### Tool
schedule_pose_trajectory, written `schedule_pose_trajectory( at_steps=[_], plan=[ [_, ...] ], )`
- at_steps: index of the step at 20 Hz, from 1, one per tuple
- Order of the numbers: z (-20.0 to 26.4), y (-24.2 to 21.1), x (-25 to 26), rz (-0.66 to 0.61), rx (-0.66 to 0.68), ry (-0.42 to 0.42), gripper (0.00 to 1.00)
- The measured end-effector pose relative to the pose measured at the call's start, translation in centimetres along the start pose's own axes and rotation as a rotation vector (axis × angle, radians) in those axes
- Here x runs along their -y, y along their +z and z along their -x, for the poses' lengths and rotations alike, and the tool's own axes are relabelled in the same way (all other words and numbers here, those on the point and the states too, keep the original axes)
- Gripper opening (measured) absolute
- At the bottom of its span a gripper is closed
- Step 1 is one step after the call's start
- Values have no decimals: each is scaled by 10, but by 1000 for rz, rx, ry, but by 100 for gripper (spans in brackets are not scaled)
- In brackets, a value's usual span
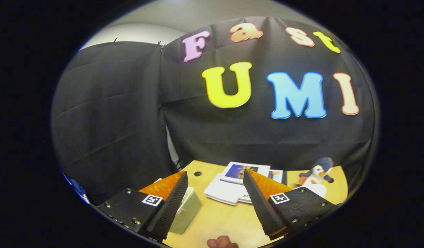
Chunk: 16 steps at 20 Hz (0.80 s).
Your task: Open the storage box then place both shoes into the box .Put the left shoe in first, then the right shoe, with the right side of both shoes facing outward in a uniform manner.
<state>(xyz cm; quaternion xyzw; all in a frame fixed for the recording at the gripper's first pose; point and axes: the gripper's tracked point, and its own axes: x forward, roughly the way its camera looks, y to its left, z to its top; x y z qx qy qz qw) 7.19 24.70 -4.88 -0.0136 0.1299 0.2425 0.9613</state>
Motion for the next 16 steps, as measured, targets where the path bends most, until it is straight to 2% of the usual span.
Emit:
schedule_pose_trajectory(
  at_steps=[4, 8, 11, 16],
  plan=[
    [52, 35, 51, -24, 178, -168, 97],
    [93, 37, 90, 3, 233, -318, 97],
    [114, 31, 105, -10, 234, -366, 97],
    [127, 22, 139, -26, 241, -389, 97]
  ],
)
